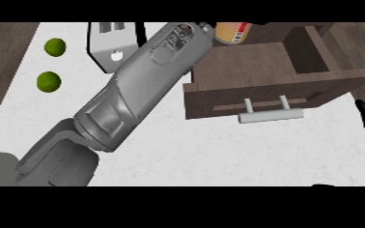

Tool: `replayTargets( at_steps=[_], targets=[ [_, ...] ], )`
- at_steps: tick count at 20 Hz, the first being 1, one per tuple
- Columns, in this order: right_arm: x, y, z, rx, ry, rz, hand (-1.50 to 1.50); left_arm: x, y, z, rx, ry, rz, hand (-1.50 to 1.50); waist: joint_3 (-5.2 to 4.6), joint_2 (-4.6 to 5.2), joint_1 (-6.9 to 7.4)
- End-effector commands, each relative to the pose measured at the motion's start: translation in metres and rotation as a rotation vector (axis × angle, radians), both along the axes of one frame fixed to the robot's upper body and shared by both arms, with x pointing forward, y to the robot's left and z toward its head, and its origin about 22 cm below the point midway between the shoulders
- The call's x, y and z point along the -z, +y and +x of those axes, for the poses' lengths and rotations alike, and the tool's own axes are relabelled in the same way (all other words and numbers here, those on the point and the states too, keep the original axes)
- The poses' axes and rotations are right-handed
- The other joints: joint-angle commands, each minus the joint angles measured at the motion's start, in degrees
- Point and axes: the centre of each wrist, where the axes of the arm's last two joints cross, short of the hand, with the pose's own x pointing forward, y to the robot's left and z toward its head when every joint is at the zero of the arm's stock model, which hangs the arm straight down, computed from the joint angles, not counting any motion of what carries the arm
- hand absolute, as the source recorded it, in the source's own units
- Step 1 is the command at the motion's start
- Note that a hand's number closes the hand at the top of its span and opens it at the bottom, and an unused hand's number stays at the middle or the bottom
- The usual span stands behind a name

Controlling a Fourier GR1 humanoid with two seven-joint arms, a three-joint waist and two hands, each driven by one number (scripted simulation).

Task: Pick up the can, place it into the drawer and close the drawer

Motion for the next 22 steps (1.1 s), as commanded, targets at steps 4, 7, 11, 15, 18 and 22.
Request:
replayTargets(
  at_steps=[4,7,11,15,18,22],
  targets=[
    [-0.006,0.005,0.000,-0.025,-0.002,-0.013,-1.50,0.019,0.003,0.002,-0.026,-0.019,0.064,1.50,0.01,0.16,-0.93],
    [0.008,0.007,0.017,0.009,-0.007,0.002,-1.50,0.018,0.000,0.000,-0.039,-0.017,0.069,1.50,0.04,0.30,-0.48],
    [0.000,0.005,0.007,-0.020,-0.027,-0.001,-1.50,0.030,0.004,0.001,-0.054,-0.057,0.105,1.50,0.06,0.57,-2.26],
    [-0.003,0.009,0.002,-0.025,-0.022,-0.020,-1.50,0.045,0.012,0.005,-0.077,-0.015,0.119,-1.50,0.02,0.38,-1.58],
    [-0.002,0.003,0.009,-0.019,-0.019,-0.027,-1.50,0.043,0.014,0.007,-0.116,-0.022,0.109,-1.50,0.06,0.79,-2.36],
    [-0.016,0.009,0.012,-0.028,-0.031,-0.018,-1.50,0.048,0.017,0.009,-0.139,-0.027,0.104,-1.50,0.00,0.67,-2.20]
  ],
)
